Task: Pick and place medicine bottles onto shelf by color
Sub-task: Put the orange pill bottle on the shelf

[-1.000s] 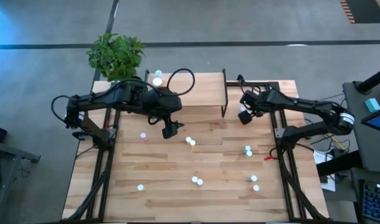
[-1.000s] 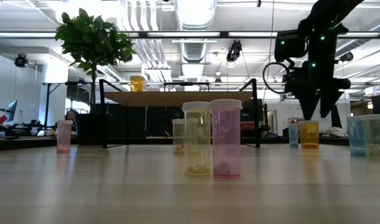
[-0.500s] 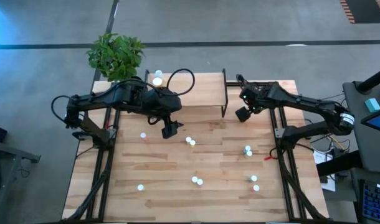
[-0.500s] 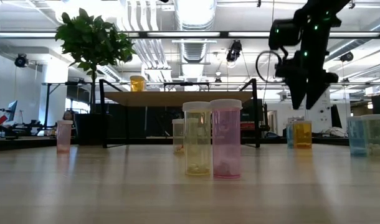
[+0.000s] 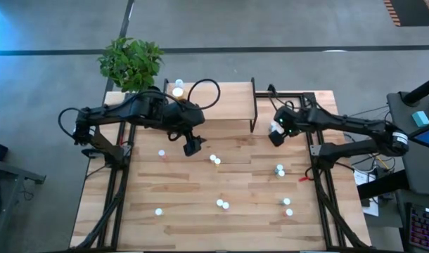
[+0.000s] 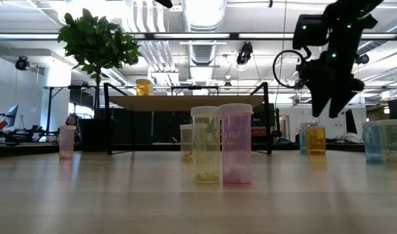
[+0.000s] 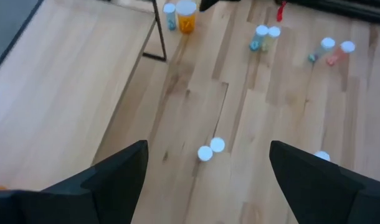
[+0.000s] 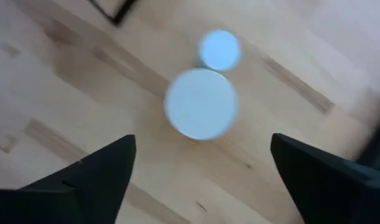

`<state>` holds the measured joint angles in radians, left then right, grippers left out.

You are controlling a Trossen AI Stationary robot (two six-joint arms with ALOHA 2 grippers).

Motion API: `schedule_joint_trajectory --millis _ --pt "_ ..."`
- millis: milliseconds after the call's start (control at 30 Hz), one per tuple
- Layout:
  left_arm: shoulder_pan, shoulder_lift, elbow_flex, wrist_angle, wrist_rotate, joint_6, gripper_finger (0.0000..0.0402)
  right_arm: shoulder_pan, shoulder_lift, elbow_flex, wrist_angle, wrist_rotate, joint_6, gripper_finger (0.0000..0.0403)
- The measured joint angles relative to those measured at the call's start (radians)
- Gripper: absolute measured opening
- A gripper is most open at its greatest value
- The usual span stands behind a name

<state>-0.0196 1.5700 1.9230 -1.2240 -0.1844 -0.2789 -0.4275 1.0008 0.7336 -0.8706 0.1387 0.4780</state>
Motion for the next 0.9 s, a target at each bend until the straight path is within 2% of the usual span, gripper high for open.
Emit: schedule_joint_trajectory --millis 200,333,500,733,900 --pt "0.0 0.0 -0.001 0.002 -0.001 -0.002 0.0317 0.066 -0.1 -0.135 0.131 0.039 0.067 0.0384" --pt "0.0 0.0 0.002 0.003 -0.008 -0.003 0.0317 0.137 -0.185 -0.271 0.241 0.167 0.126 0.0384" --pt "0.0 0.0 0.002 0.003 -0.008 0.001 0.0317 0.184 -0.267 -0.422 0.46 0.278 0.106 0.0384" --pt "0.005 0.0 0.002 0.003 -0.03 0.041 0.0317 0.183 -0.236 -0.599 0.761 0.277 0.054 0.0384" --pt "0.007 0.0 0.001 0.004 -0.032 0.051 0.0317 0.183 -0.195 -0.646 0.86 0.283 0.03 0.0381"
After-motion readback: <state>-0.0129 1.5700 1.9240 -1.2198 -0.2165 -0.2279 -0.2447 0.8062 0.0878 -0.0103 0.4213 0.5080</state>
